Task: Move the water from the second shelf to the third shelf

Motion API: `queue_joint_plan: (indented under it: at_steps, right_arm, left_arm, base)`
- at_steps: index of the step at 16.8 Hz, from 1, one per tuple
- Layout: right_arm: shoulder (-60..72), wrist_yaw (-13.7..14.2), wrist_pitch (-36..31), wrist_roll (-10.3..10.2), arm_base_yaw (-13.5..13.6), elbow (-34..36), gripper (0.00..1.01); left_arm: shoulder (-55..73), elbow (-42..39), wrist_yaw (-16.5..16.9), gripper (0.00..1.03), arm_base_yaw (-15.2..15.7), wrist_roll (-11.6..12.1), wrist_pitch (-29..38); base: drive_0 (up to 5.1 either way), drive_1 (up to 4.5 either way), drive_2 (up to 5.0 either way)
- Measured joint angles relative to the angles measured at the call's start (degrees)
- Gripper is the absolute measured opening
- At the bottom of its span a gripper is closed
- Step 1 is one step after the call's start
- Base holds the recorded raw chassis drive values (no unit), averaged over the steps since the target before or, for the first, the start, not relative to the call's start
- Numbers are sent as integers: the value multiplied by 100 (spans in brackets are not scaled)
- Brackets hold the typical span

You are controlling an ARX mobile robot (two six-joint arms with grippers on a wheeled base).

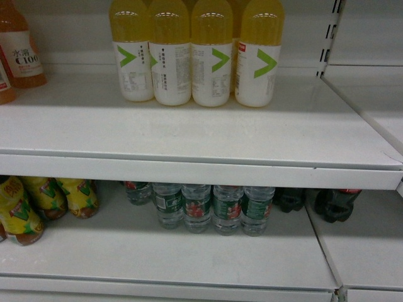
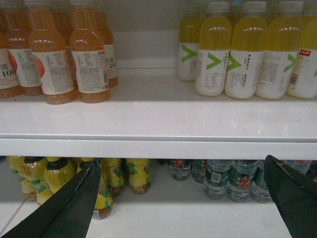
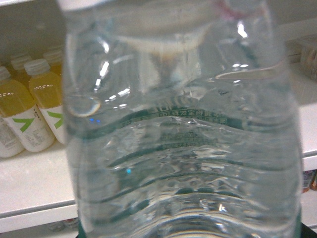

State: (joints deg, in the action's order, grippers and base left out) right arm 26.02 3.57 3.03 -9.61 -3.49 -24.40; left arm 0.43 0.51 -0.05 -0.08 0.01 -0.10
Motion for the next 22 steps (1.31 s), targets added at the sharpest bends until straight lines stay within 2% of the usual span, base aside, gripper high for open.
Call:
queue_joint_plan:
  at_steps: [5, 8, 22]
  right_arm:
    - [0, 0, 2, 0, 0, 0, 43]
    - [0, 0, 0, 0, 0, 0, 43]
    - [0, 2, 2, 0, -26, 2, 43]
  left_arm:
    - [0, 0, 2, 98, 0, 0, -4]
    - [0, 0, 2, 98, 0, -2, -9]
    - [0, 0, 2, 98, 0, 0, -15]
  base:
    - [0, 0, 0]
    - [-277, 150, 150]
    - [-414, 220, 220]
